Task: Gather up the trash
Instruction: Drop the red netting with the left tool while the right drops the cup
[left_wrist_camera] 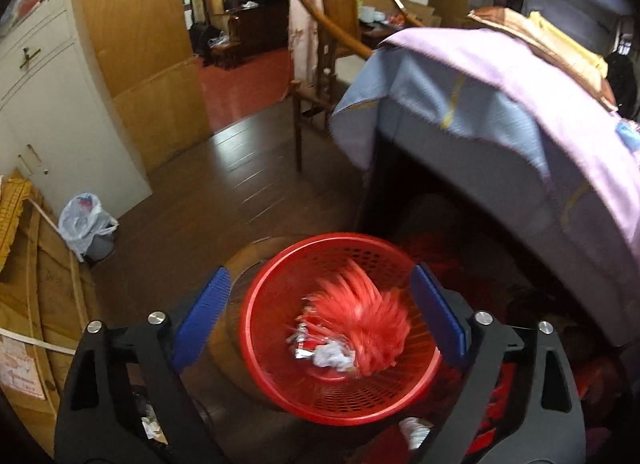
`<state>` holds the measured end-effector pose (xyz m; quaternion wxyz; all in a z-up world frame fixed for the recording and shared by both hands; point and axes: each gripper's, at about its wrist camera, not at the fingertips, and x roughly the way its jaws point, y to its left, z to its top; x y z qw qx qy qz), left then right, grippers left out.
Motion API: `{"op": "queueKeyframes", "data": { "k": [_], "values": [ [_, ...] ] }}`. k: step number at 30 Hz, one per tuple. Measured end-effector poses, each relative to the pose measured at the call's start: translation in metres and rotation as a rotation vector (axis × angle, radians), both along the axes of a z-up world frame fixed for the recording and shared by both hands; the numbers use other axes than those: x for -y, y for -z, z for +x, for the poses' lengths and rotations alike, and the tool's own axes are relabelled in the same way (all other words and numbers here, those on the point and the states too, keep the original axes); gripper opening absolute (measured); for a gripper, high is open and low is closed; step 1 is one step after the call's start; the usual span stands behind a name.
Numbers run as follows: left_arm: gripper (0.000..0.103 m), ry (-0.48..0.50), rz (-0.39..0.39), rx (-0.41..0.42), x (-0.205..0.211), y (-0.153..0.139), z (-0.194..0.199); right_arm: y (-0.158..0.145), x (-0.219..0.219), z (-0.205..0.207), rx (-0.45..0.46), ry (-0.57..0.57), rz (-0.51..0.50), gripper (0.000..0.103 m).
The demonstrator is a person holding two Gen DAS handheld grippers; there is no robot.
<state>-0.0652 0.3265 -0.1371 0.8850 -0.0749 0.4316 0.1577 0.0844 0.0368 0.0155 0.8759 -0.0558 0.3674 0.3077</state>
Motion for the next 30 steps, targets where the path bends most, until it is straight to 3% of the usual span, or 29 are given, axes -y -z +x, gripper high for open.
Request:
{"op": "queueKeyframes", "data": {
  "k": [5, 12, 18, 20, 21, 26, 30],
  "values": [
    [0.096, -0.083, 0.018, 0.008, -0.024, 0.002, -0.007, 0.012, -0.052, -0.008, -0.039, -0.099, -0.036, 0.057],
    [0.096, -0.219, 0.073, 0.007, -0.067, 0.003, -0.020, 0.044, -0.120, -0.013, -0.124, -0.222, -0.100, 0.057],
    [0.096, -0.292, 0.039, 0.013, -0.097, 0.003, -0.033, 0.075, -0.180, -0.024, -0.211, -0.338, -0.132, 0.057],
    [0.096, -0.303, 0.031, 0.010, -0.101, 0.005, -0.035, 0.078, -0.189, -0.025, -0.232, -0.359, -0.118, 0.066],
    [0.096, -0.306, 0.030, 0.007, -0.103, 0.006, -0.036, 0.078, -0.192, -0.026, -0.238, -0.365, -0.109, 0.075],
    [0.096, -0.306, 0.024, 0.007, -0.107, 0.008, -0.038, 0.069, -0.193, -0.031, -0.157, -0.349, -0.115, 0.076],
    [0.096, -0.286, 0.031, 0.009, -0.100, 0.007, -0.035, 0.068, -0.182, -0.024, -0.152, -0.316, -0.115, 0.076]
  ]
}}
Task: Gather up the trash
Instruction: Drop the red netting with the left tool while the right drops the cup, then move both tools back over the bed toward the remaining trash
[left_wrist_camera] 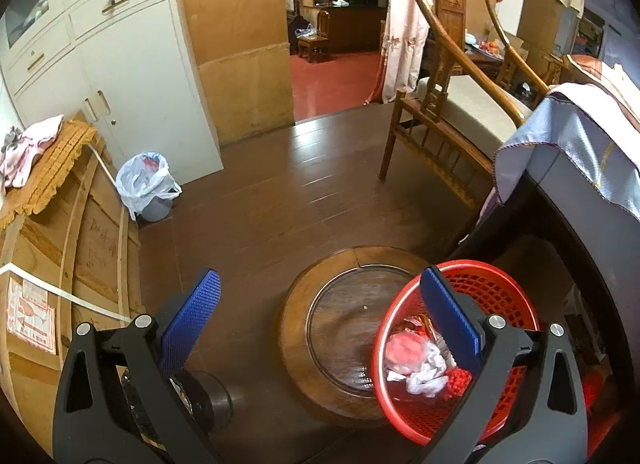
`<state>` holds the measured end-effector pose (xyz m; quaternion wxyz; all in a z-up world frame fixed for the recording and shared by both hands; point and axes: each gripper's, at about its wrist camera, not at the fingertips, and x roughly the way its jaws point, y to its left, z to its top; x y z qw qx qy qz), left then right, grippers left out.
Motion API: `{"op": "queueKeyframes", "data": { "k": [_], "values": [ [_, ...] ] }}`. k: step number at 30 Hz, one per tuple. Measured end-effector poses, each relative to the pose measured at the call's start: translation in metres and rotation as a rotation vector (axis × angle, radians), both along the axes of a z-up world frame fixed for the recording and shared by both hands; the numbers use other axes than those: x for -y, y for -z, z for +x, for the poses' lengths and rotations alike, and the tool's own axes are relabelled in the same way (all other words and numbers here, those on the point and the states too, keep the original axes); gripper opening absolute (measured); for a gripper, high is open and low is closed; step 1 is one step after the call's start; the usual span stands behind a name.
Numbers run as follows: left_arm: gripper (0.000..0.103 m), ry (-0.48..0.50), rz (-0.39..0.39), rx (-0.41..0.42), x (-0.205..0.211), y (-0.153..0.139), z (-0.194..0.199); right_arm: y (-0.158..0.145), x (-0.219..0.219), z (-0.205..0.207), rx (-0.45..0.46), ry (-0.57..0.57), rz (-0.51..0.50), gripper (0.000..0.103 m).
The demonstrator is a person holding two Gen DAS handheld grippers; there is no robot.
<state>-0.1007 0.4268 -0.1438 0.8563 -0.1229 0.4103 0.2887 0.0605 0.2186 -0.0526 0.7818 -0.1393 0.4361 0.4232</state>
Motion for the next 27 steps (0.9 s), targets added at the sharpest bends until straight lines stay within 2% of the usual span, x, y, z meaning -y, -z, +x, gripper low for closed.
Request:
{"op": "queueKeyframes", "data": {
  "k": [8, 15, 22, 27],
  "values": [
    [0.096, 0.084, 0.050, 0.036, 0.040, -0.025, 0.008, -0.014, 0.036, 0.010, 0.030, 0.082, 0.042, 0.077],
    [0.096, 0.172, 0.120, 0.094, 0.090, -0.062, 0.009, -0.036, 0.080, 0.006, 0.080, 0.141, 0.106, 0.079],
    [0.096, 0.258, 0.203, 0.148, 0.148, -0.097, 0.004, -0.061, 0.132, -0.004, 0.141, 0.207, 0.189, 0.083],
    [0.096, 0.326, 0.261, 0.185, 0.192, -0.118, 0.000, -0.077, 0.184, -0.010, 0.179, 0.278, 0.259, 0.085]
  ]
}}
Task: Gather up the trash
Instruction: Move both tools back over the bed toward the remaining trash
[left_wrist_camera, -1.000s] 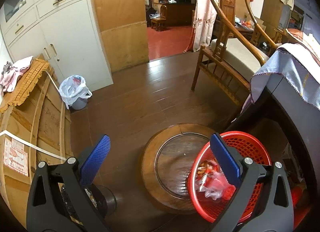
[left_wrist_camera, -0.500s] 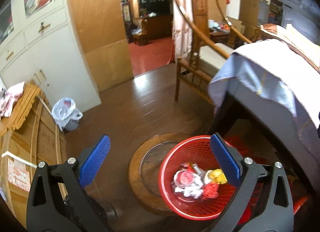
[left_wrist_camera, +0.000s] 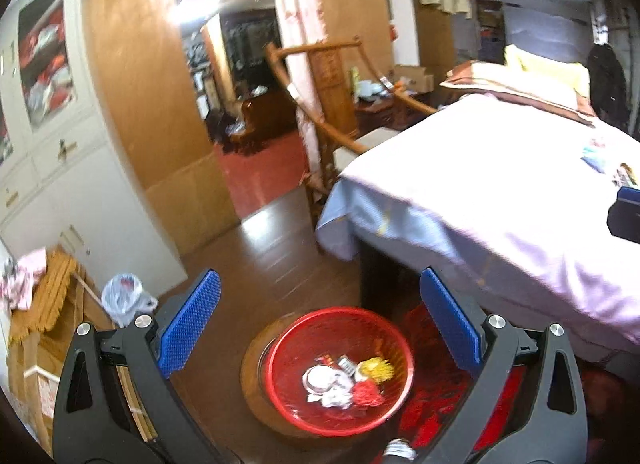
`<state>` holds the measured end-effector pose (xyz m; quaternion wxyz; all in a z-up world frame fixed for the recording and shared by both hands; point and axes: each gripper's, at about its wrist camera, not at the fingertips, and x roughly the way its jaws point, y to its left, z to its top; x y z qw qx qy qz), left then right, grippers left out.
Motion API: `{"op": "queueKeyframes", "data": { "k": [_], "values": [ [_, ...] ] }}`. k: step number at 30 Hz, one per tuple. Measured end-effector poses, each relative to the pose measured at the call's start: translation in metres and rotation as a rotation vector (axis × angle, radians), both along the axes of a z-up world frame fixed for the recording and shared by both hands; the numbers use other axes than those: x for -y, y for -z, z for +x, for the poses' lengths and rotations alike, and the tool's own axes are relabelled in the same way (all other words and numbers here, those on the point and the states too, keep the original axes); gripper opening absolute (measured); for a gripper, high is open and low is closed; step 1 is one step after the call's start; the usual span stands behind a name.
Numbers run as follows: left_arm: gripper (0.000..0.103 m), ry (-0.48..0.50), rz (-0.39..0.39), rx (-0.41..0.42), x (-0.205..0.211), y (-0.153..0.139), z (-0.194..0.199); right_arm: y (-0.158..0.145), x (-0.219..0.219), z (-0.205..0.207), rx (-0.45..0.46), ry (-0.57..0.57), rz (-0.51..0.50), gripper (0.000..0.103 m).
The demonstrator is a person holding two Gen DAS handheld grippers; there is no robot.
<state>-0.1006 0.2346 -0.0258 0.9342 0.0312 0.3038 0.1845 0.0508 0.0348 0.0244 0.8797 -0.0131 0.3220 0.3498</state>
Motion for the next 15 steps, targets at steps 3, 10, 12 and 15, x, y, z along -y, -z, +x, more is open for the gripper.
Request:
{"op": "queueKeyframes", "data": {
  "k": [3, 10, 12, 15],
  "values": [
    [0.096, 0.044, 0.036, 0.029, 0.030, -0.013, -0.002, -0.008, 0.034, -0.005, 0.028, 0.046, 0.034, 0.086],
    [0.096, 0.161, 0.122, 0.082, 0.104, -0.034, -0.003, -0.019, 0.117, -0.017, 0.078, 0.181, 0.105, 0.090],
    [0.096, 0.191, 0.142, 0.092, 0.122, -0.036, -0.002, -0.020, 0.142, -0.018, 0.089, 0.225, 0.119, 0.091],
    [0.096, 0.250, 0.167, 0.110, 0.150, -0.040, 0.005, -0.020, 0.175, -0.018, 0.100, 0.285, 0.124, 0.091]
  ]
}}
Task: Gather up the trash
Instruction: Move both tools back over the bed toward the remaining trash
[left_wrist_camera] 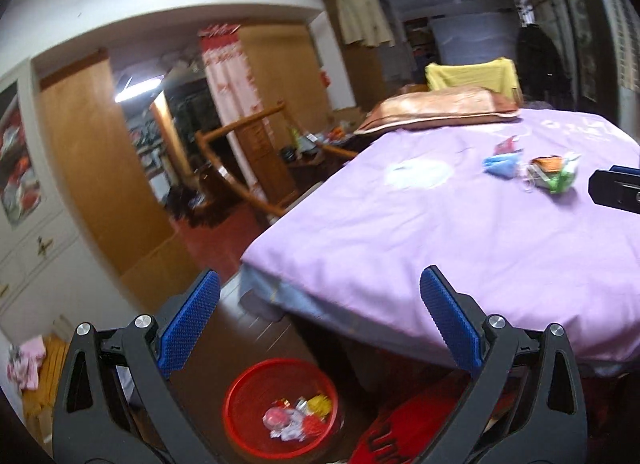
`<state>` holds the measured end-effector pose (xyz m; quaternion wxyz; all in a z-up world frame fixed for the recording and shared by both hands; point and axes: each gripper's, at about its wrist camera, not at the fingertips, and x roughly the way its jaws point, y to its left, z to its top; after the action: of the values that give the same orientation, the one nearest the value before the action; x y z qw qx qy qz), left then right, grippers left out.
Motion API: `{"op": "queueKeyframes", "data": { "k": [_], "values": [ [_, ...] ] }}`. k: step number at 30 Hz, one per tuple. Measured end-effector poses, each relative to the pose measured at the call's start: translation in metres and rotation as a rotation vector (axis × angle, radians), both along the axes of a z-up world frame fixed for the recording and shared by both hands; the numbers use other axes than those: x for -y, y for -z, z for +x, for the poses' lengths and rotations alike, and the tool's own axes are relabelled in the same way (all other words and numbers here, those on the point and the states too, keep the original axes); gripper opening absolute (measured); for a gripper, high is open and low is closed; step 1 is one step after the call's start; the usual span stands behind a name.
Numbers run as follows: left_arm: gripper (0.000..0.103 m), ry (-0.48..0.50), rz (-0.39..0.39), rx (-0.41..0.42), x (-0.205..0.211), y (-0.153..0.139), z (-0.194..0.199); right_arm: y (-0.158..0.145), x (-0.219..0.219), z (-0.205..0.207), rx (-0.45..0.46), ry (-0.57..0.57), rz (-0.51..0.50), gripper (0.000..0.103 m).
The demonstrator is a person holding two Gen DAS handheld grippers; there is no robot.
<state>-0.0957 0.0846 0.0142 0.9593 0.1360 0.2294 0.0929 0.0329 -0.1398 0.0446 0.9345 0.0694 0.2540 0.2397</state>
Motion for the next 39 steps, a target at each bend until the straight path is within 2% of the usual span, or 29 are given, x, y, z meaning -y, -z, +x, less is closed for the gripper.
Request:
{"op": "queueKeyframes", "data": {
  "k": [8, 14, 23, 31, 36, 39],
  "values": [
    [0.096, 0.130, 0.030, -0.028, 0.060, 0.007, 0.044, 0.013, 0.067, 0.022, -0.014, 0.168, -0.023, 0.093],
    [0.096, 0.208, 0.027, -0.073, 0.105, 0.017, 0.097, 0.026, 0.101, 0.063, -0.074, 0.272, -0.069, 0.093],
    [0.096, 0.262, 0.017, -0.109, 0.139, 0.025, 0.173, 0.044, 0.141, 0.131, -0.159, 0.395, -0.135, 0.094],
    [0.096, 0.311, -0.011, -0.129, 0.172, 0.025, 0.234, 0.075, 0.166, 0.161, -0.250, 0.457, -0.143, 0.094],
    [0.096, 0.351, -0.033, -0.111, 0.197, 0.022, 0.263, 0.082, 0.179, 0.166, -0.294, 0.459, -0.076, 0.094],
    [0.096, 0.379, -0.049, -0.105, 0.210, 0.021, 0.275, 0.083, 0.180, 0.166, -0.302, 0.472, -0.069, 0.094]
  ]
}}
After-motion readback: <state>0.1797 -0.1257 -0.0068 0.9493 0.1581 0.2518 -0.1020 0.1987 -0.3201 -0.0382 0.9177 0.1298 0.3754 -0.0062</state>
